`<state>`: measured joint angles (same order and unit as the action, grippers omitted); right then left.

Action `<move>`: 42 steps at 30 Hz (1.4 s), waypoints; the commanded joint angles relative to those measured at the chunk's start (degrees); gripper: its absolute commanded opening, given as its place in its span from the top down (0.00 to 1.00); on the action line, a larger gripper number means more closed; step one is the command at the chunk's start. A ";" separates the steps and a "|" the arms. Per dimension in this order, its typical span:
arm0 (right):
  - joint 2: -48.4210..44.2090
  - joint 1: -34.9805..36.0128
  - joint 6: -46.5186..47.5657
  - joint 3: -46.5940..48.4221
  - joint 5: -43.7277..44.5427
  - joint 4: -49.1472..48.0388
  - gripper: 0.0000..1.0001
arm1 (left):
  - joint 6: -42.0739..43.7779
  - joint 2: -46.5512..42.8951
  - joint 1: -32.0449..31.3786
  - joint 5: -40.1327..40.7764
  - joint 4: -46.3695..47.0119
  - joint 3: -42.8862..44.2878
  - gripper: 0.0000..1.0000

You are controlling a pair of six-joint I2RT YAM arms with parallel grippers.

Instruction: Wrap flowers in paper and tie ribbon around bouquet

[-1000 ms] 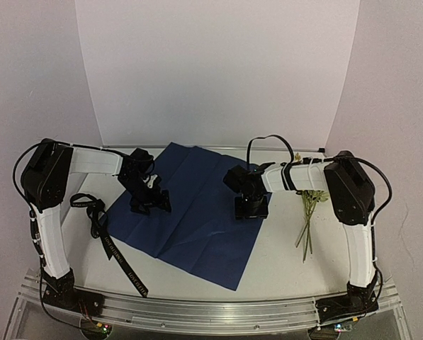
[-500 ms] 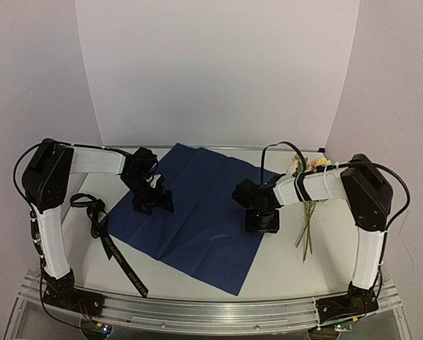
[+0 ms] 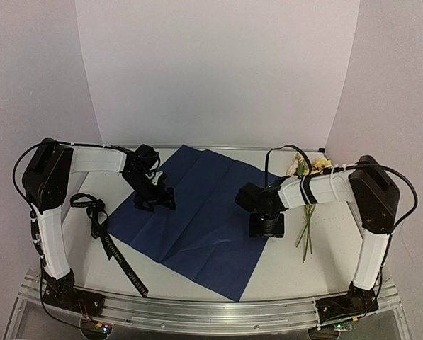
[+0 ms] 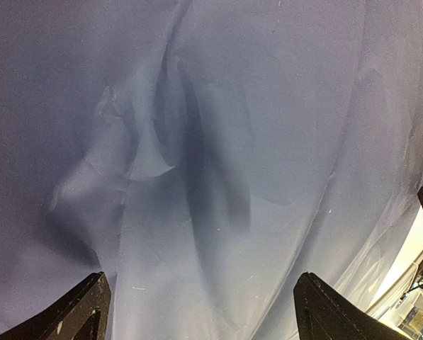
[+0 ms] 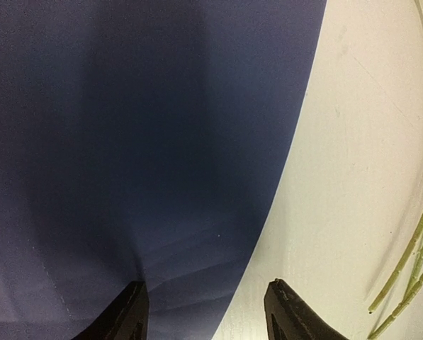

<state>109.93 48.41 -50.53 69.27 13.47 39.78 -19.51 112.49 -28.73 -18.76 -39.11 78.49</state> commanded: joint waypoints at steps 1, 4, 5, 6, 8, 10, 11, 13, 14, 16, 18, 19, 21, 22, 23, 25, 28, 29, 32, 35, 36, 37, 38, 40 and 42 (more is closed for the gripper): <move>-7.76 -3.29 2.76 6.23 0.41 2.06 0.39 | -0.44 -1.59 -0.19 1.78 -0.88 4.30 0.07; -12.35 -7.81 4.57 5.85 2.79 2.30 0.36 | -0.78 -2.30 -0.19 2.24 -0.87 6.61 0.07; -13.50 -9.37 5.43 5.04 3.12 2.31 0.33 | -0.86 -2.44 -0.19 2.14 -0.82 7.66 0.06; -13.98 -11.03 6.13 4.20 3.11 2.41 0.32 | -0.98 -2.46 -0.22 1.86 -0.78 8.62 0.06; -14.46 -14.31 7.41 2.33 2.85 2.40 0.29 | -1.24 -2.43 -0.19 0.98 -0.60 10.62 0.06; -14.04 -16.65 8.67 1.29 3.87 2.44 0.27 | -1.48 -2.70 -0.19 0.07 -0.17 11.98 0.06; -13.67 -17.63 8.97 0.89 4.26 2.43 0.27 | -1.50 -3.05 -0.19 -0.19 0.10 12.44 0.05; -12.66 -19.65 9.54 0.02 4.44 2.24 0.27 | -1.59 -3.47 -0.19 -0.62 0.57 13.16 0.04; -12.28 -20.71 9.63 -0.40 4.25 2.18 0.27 | -1.69 -3.69 -0.19 -0.96 0.90 13.33 0.04; -12.26 -22.07 9.83 -1.71 4.24 1.72 0.27 | -1.93 -4.02 -0.19 -1.69 1.56 13.44 0.04; -12.44 -23.62 10.05 -3.42 3.60 0.70 0.26 | -2.01 -4.29 -0.19 -2.24 2.17 13.23 0.04; -12.33 -24.23 10.22 -4.18 2.94 0.06 0.26 | -2.02 -4.45 -0.19 -2.52 2.34 13.06 0.04; -11.04 -25.64 11.04 -5.36 1.24 -1.25 0.26 | -1.84 -4.75 -0.19 -2.92 2.84 12.90 0.04; -10.40 -26.41 11.37 -5.82 -0.03 -1.72 0.27 | -1.78 -5.01 -0.19 -3.14 3.10 12.77 0.04; -9.98 -27.20 11.61 -6.27 -1.21 -2.29 0.29 | -1.79 -5.31 -0.19 -3.33 3.40 12.59 0.03; -9.84 -28.19 12.27 -6.36 -2.11 -3.16 0.31 | -1.89 -5.65 -0.19 -3.47 4.07 12.31 0.02; -9.06 -29.42 12.52 -5.19 -4.18 -3.15 0.32 | -2.05 -5.54 -0.17 -3.73 4.33 12.56 0.02; -8.71 -29.76 12.41 -4.77 -5.38 -2.93 0.33 | -2.10 -5.37 -0.16 -3.98 4.16 12.83 0.02; -8.80 -30.22 10.39 -4.70 -8.62 -1.24 0.38 | -2.20 -5.46 -0.12 -4.38 4.16 13.54 0.02; -9.88 -30.30 8.73 -6.43 -8.22 -1.22 0.38 | -2.45 -5.48 -0.10 -4.82 4.90 14.01 0.01; -10.17 -30.36 8.00 -6.68 -8.08 -1.21 0.38 | -2.46 -5.29 -0.10 -5.11 4.98 14.35 0.01; -10.53 -30.34 7.38 -7.32 -8.61 -1.21 0.37 | -2.47 -4.98 -0.10 -5.39 4.71 14.91 0.01; -11.09 -30.31 6.55 -7.92 -9.25 -1.25 0.38 | -2.39 -4.64 -0.10 -5.75 4.28 15.39 0.01; -12.55 -30.30 4.85 -10.45 -9.74 -1.73 0.38 | -2.02 -4.30 -0.10 -5.93 3.76 16.25 0.01; -14.77 -30.24 3.24 -13.27 -9.69 -3.38 0.38 | -1.84 -4.23 -0.04 -5.96 3.74 16.41 0.01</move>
<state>100.01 18.26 -42.81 60.50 4.53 36.78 -21.49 110.43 -28.73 -23.41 -36.40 91.40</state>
